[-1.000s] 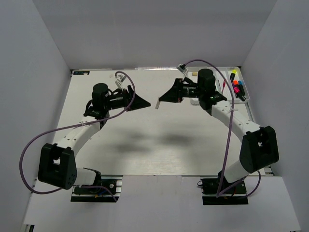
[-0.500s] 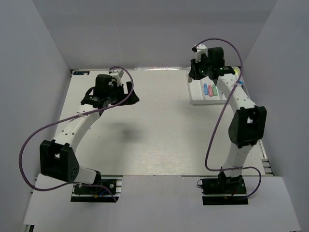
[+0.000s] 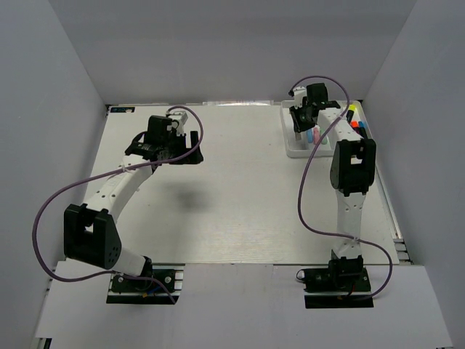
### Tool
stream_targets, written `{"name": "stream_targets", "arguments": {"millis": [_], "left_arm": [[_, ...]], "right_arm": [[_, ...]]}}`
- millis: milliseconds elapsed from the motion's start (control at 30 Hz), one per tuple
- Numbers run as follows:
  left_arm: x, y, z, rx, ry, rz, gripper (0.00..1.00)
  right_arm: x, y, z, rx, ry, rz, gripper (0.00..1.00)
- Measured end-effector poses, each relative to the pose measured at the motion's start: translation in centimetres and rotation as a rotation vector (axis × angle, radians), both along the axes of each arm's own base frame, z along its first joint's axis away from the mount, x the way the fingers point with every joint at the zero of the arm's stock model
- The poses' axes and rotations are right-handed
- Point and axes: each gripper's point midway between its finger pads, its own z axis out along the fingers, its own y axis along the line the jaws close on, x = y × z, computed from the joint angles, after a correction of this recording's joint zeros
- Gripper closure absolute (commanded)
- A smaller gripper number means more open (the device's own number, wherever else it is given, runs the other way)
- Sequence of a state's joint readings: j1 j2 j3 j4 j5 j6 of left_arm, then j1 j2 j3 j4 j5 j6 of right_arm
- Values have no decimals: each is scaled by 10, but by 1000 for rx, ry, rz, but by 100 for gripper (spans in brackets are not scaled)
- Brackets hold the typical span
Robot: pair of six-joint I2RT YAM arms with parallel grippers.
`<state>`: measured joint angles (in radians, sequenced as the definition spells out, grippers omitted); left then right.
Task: Sort the stationery into containers
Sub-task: Place the stationery into the container
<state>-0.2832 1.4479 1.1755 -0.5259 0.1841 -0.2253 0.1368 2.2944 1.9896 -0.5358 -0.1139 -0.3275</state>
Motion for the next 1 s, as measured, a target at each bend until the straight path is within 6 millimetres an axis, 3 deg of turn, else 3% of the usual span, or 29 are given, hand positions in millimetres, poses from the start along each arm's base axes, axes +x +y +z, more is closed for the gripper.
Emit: {"name": "stream_targets", "arguments": {"millis": [100,200,300,367,467,533,600,700,767,833,933,1000], "left_arm": [[0,1,-5,13,10,-2,2],[0,3,-16,35,40,-5,2],[-3,5,-29,62,84,-14,2],[-5,7,-33,81,102,-24,2],[-5,13,-29,112,101,-37,2],[-4,17,-27,141,89,-42,2],[-5,23,-27,171,86,-40,2],[-10,34,-24,210,60,-34,2],[-16,45,-17,242,27,-16,2],[-22,58,-4,279,-24,5,2],[-28,79,19,329,-111,55,2],[-32,98,35,356,-157,111,2]], "right_arm": [[2,-1,1,2,-2,-6,37],[3,0,6,16,-5,-6,17],[-1,3,15,38,-1,-3,16],[-8,6,32,66,-5,-2,16],[-24,4,85,113,-69,-1,17],[-52,-6,130,135,-133,-8,16],[-92,-23,180,151,-243,-23,14],[-160,-50,222,143,-398,-60,12],[-204,-56,225,131,-460,-65,11],[-231,-56,217,131,-497,-57,11],[-256,-61,174,132,-448,-74,11],[-263,-62,150,143,-391,-86,11]]}}
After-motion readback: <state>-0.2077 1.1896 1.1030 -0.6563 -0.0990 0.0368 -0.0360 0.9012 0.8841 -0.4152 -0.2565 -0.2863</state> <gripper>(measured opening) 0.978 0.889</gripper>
